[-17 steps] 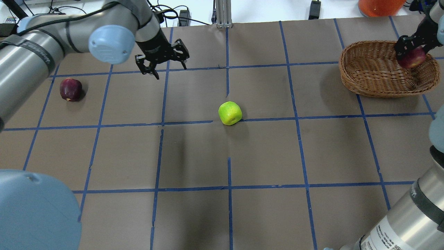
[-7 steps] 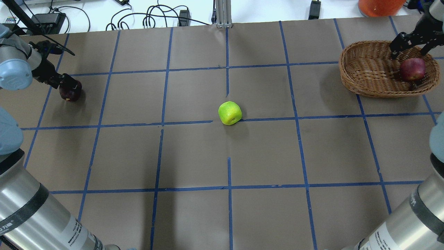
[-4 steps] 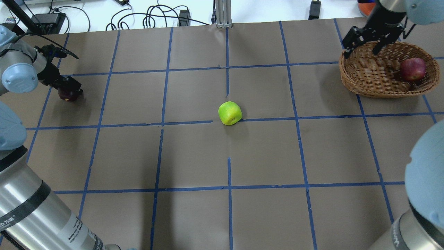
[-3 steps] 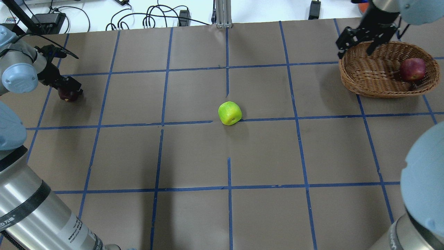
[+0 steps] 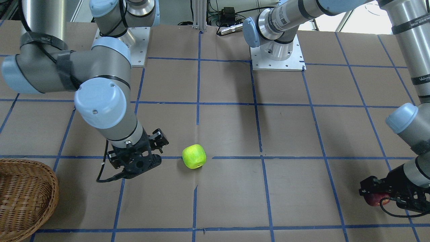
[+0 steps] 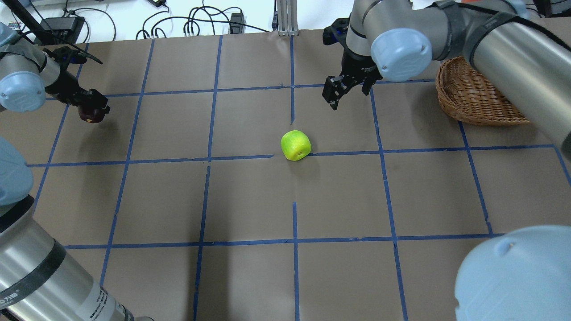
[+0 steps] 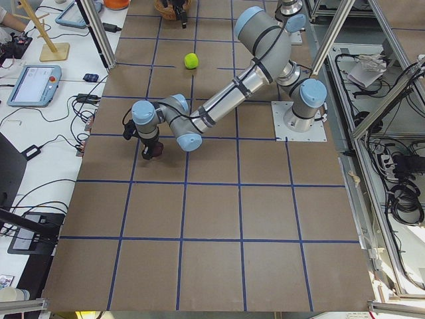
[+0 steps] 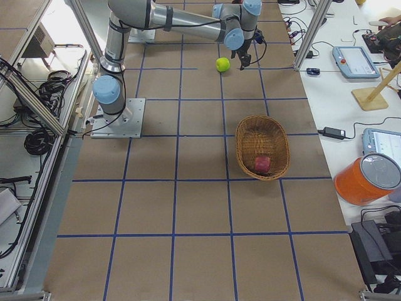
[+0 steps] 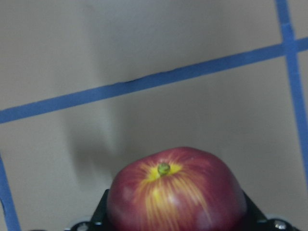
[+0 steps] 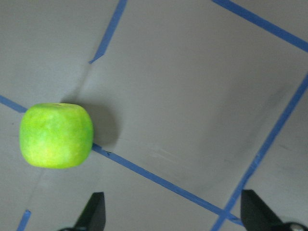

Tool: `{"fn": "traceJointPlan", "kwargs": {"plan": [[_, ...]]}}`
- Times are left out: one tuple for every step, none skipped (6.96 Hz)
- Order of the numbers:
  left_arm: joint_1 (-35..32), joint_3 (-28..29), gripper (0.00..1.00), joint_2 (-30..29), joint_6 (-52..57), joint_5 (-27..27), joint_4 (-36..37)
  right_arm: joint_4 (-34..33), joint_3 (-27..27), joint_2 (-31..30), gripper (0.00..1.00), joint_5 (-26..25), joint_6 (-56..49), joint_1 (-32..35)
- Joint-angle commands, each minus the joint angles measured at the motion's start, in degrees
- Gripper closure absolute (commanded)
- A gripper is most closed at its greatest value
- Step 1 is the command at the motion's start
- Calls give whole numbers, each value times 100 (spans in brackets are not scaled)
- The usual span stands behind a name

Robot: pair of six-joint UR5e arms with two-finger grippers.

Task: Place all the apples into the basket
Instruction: 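Grasp the green apple with right gripper while left lifts dark apple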

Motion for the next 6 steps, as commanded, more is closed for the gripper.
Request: {"fn": "traceJointPlan", "kwargs": {"plan": [[-291,-987,70,1106,-1187,-24,-557,-712,510,58,0,265,9,495],[-615,-1489,71,1555,-1995,-33,-558,-723,511,93,0,466,26,557],[-1132,-1842,73,1908,-3099,-50,-558,-749,503,250,0,660,122,619],[-1833,-2020,73,2129,-4329,-181,-558,-1149,520,451,0,653,123,680],[-2623,-2135,73,2262,-5672,-374,-488,-1432,529,749,0,653,202,689],[-3197,-2171,73,2272,-6495,-358,-287,-1678,529,874,0,653,228,690]]}}
